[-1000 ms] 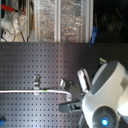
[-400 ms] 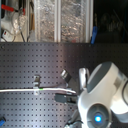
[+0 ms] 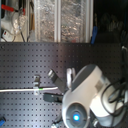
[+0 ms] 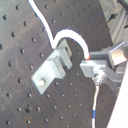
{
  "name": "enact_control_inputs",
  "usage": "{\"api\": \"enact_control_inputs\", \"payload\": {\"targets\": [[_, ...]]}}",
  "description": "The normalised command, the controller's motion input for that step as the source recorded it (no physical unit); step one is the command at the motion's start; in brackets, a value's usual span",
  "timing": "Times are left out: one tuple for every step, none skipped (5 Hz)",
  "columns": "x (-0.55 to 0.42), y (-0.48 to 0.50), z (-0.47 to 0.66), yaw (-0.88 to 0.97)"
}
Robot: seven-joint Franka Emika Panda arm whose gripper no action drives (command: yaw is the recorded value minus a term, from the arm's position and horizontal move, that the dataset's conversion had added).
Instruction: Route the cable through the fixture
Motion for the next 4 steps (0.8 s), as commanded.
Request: {"api": "enact_control_inputs", "payload": {"targets": [[-0.460,0.245,0.61,-0.10],[-0.002,0.015,0.00,0.00],[-0.159,0.130,0.16,0.00],[-0.349,0.146,0.40,0.11]]}}
